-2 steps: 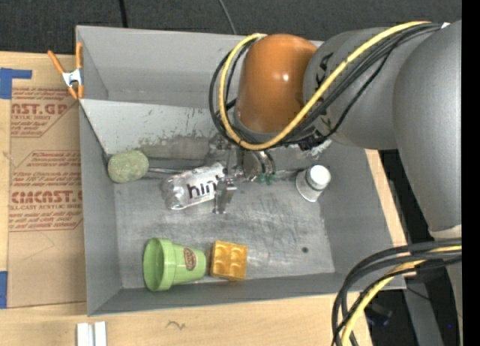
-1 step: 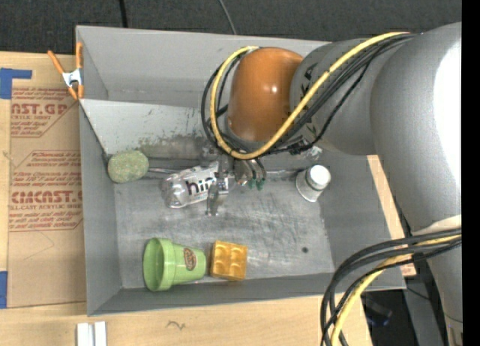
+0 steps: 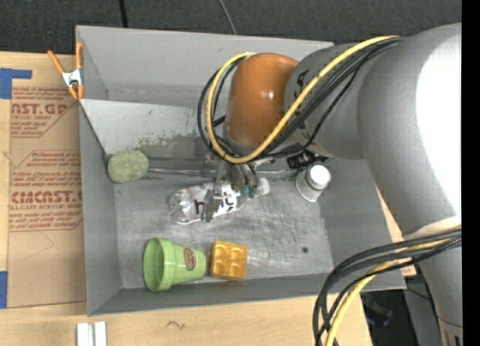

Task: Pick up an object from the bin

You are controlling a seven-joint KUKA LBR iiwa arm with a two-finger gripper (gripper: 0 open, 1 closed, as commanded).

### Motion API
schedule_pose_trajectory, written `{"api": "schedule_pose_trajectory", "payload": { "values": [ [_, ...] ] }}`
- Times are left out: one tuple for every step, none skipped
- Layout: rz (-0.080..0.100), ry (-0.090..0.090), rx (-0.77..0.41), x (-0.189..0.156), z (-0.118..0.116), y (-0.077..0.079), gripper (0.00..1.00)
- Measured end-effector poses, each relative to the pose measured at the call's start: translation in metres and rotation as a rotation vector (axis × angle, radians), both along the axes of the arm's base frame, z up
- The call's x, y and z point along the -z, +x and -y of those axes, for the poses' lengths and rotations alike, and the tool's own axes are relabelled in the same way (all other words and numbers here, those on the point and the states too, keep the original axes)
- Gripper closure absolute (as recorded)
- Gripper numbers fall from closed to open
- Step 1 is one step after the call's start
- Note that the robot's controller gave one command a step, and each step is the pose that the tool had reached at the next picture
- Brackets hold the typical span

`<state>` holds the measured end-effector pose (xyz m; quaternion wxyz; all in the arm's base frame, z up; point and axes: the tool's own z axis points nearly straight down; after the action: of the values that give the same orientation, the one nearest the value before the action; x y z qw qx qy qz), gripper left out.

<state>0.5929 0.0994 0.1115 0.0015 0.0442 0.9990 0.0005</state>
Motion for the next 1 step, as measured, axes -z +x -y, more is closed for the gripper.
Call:
{"api": "schedule_pose_trajectory", "payload": {
  "values": [
    [0.002,0.000,-0.046,0.0416,-0.0061,0.0001,0.00]
  ]
}}
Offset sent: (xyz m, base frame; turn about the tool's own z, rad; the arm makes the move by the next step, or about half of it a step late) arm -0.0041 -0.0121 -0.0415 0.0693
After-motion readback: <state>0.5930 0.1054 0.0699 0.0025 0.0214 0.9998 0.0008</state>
